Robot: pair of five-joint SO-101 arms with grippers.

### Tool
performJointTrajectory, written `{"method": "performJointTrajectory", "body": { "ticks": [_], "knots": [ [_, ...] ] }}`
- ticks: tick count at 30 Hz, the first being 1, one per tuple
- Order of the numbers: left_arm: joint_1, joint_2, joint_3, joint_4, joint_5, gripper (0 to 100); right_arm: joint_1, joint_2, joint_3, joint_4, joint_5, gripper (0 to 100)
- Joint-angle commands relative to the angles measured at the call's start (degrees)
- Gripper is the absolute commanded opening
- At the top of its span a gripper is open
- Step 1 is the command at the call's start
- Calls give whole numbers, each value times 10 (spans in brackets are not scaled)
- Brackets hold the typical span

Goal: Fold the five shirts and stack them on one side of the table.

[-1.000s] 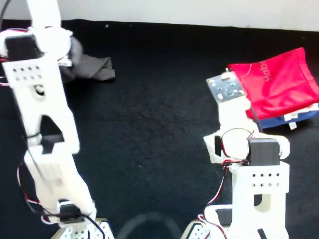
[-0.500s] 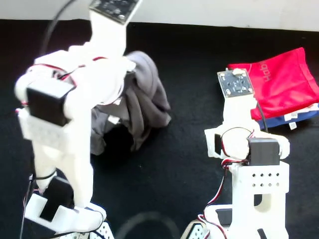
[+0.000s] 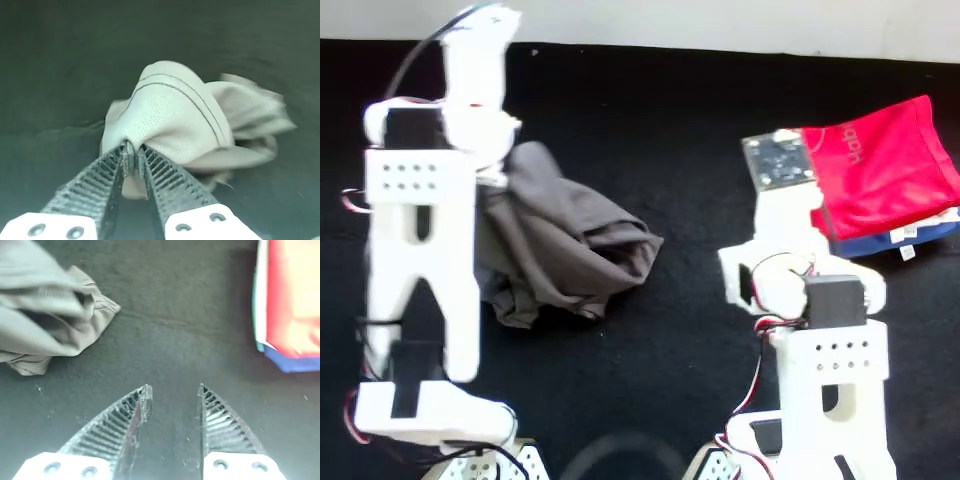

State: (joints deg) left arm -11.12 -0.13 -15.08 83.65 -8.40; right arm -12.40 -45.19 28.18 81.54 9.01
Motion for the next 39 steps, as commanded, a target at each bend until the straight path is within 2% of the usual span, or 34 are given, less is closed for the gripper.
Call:
{"method": "performJointTrajectory", "body": {
  "ticks": [1, 7, 13, 18, 29, 33, 37, 39],
  "knots": [
    [-101, 21, 44, -105, -5, 9, -66, 45, 19, -24, -3, 147],
    [-182, 81, 44, -176, -43, 9, -196, 193, 0, -47, 21, 147],
    [-241, 138, 44, -215, -51, 9, -301, 318, -90, -62, 24, 147],
    [-256, 179, 43, -216, -63, 9, -340, 442, -189, -87, 23, 148],
    [-276, 195, 44, -240, -67, 10, -444, 684, -427, -56, -3, 149],
    [-282, 195, 44, -237, -67, 10, -450, 758, -499, -53, -4, 156],
    [-283, 195, 44, -236, -67, 10, -445, 822, -569, -36, -4, 224],
    [-283, 195, 44, -236, -67, 10, -436, 851, -602, -34, -4, 225]
  ]
}}
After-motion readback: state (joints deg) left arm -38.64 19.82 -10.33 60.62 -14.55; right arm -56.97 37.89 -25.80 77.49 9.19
